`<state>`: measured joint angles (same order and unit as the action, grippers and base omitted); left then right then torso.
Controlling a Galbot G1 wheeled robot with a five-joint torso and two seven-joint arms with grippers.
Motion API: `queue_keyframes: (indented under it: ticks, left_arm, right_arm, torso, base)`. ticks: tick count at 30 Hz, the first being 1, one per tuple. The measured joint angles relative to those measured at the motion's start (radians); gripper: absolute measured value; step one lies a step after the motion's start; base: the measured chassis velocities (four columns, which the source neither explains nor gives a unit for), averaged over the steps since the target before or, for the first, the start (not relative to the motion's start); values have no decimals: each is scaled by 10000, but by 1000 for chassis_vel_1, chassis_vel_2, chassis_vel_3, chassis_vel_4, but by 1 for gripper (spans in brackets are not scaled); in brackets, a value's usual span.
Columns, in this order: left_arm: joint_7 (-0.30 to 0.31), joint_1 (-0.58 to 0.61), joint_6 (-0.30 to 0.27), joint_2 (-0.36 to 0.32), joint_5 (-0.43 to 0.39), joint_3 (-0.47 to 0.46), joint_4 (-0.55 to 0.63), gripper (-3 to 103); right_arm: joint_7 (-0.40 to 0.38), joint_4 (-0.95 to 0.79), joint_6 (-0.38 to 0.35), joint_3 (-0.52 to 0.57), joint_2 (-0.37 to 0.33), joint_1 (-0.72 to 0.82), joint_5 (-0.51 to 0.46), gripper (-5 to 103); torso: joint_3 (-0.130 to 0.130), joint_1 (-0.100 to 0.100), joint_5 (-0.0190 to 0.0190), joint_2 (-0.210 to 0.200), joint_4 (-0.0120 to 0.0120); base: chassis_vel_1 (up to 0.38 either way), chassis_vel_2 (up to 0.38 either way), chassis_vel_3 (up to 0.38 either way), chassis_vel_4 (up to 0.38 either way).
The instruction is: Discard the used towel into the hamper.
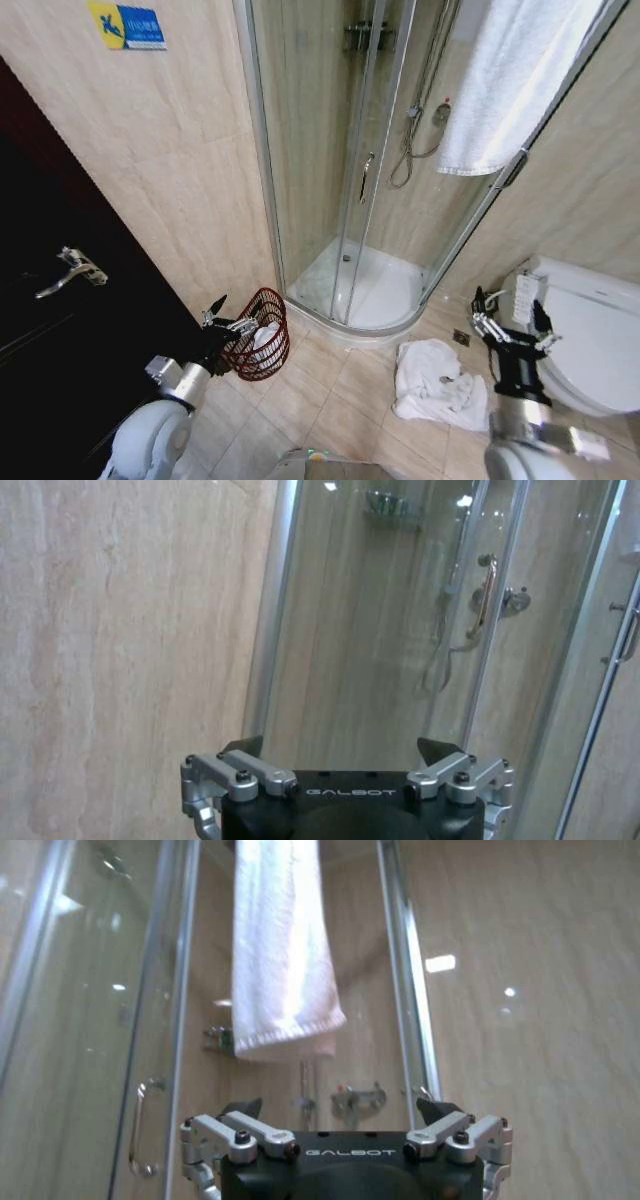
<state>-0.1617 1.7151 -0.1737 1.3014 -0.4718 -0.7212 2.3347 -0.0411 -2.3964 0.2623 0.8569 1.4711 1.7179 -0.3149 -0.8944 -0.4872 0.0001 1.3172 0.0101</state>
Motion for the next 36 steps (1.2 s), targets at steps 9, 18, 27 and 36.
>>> queue_keyframes:
  ticks: [9,18,27,36]
  left_arm:
    - [-1,-13,7,-8,7,10,-6,100]
    - [0,-19,25,-12,12,18,-25,100]
    - [4,-21,35,-16,12,25,-34,100]
    - [7,-22,40,-18,12,28,-41,100]
  right_arm:
    - [50,-922,-1259,931,-2199,-1266,-934,100]
    - [140,-481,-1582,2475,-5033,-2425,-3008,100]
    - [-167,1202,-1264,3232,-7457,-3927,-3738,100]
    - [-186,2622,-559,2510,-8598,-5900,-3853,100]
  torso:
    - [0,1,2,0,-1]
    - [0,0,3,0,-1]
    - [-1,0,1,0,0]
    - [-1,0,3,0,0]
  base:
    - [0,0,0,0]
    - [0,0,0,0]
    - [0,0,0,0]
    - [0,0,0,0]
